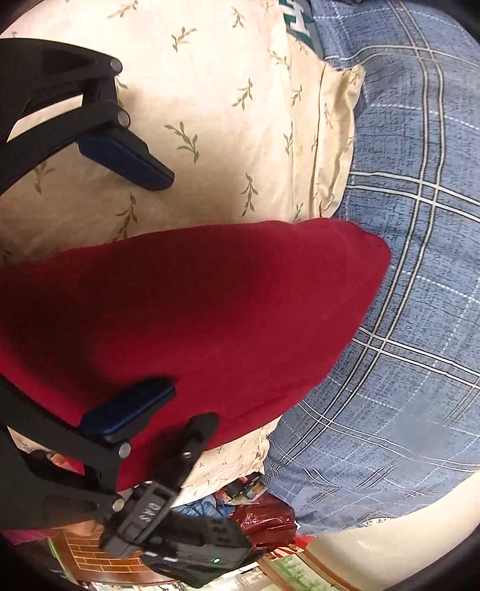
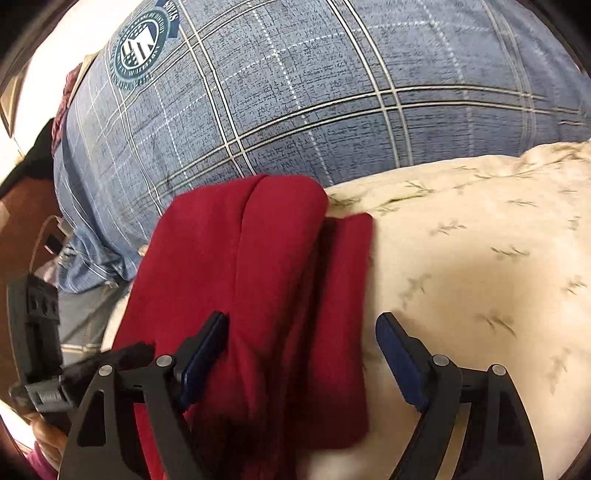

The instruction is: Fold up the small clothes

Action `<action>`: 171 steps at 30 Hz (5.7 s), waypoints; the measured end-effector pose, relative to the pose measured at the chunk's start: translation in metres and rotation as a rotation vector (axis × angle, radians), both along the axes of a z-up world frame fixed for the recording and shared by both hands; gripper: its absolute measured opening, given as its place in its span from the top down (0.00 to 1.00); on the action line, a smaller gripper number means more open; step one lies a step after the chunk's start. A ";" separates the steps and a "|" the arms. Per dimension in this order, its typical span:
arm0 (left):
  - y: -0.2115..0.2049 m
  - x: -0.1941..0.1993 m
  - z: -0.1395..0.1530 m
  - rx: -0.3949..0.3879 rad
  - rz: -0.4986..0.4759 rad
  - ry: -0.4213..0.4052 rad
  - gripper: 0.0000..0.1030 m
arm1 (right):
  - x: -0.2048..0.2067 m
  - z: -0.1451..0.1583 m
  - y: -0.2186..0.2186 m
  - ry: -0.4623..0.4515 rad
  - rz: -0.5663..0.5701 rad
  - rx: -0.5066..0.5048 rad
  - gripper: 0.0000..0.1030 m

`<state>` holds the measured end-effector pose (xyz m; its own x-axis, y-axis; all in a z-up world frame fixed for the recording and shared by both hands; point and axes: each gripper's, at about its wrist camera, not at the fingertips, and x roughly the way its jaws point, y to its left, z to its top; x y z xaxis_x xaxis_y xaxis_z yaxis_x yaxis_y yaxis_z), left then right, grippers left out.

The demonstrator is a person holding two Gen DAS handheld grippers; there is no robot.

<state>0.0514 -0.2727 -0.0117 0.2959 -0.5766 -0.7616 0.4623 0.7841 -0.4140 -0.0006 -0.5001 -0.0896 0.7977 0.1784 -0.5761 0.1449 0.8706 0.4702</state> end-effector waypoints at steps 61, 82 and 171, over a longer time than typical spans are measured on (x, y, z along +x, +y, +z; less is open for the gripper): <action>0.096 -0.119 0.058 0.194 0.189 -0.259 0.27 | -0.133 0.041 0.153 0.003 0.079 -0.300 0.51; 0.100 -0.135 0.064 0.187 0.201 -0.265 0.19 | -0.136 0.046 0.145 0.005 -0.003 -0.275 0.35; 0.122 -0.153 0.079 0.262 0.271 -0.405 0.15 | -0.128 0.048 0.166 -0.017 0.026 -0.301 0.28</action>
